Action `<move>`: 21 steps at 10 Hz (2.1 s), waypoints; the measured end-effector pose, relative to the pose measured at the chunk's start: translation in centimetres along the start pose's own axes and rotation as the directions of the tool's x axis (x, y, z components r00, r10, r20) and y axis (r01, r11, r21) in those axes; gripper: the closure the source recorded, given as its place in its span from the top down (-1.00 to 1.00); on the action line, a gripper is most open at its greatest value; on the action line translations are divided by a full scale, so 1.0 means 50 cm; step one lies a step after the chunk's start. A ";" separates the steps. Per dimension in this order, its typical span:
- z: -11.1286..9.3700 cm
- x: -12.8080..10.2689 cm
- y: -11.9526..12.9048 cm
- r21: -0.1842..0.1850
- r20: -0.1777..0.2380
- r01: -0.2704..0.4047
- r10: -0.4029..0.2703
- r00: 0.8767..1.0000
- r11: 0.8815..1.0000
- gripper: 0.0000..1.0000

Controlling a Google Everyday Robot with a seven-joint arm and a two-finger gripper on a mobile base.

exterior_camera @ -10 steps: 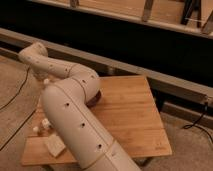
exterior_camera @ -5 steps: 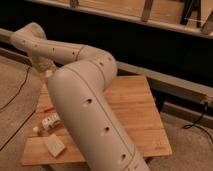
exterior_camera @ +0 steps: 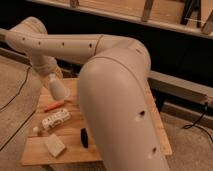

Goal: Place the ceramic cup over the eraser

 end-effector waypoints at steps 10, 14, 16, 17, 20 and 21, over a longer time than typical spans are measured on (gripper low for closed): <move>-0.027 0.275 0.089 -0.060 0.060 -0.040 0.044 0.997 0.997 -1.00; -0.008 0.347 0.110 -0.076 0.051 -0.048 0.052 0.997 0.996 -1.00; 0.000 0.366 0.117 -0.088 0.047 -0.045 0.049 0.998 0.995 -1.00; 0.003 0.371 0.119 -0.092 0.046 -0.044 0.049 0.998 0.995 -1.00; 0.007 0.382 0.129 -0.117 0.061 -0.032 0.040 0.997 0.993 -1.00; 0.010 0.386 0.132 -0.125 0.065 -0.027 0.035 0.997 0.992 -1.00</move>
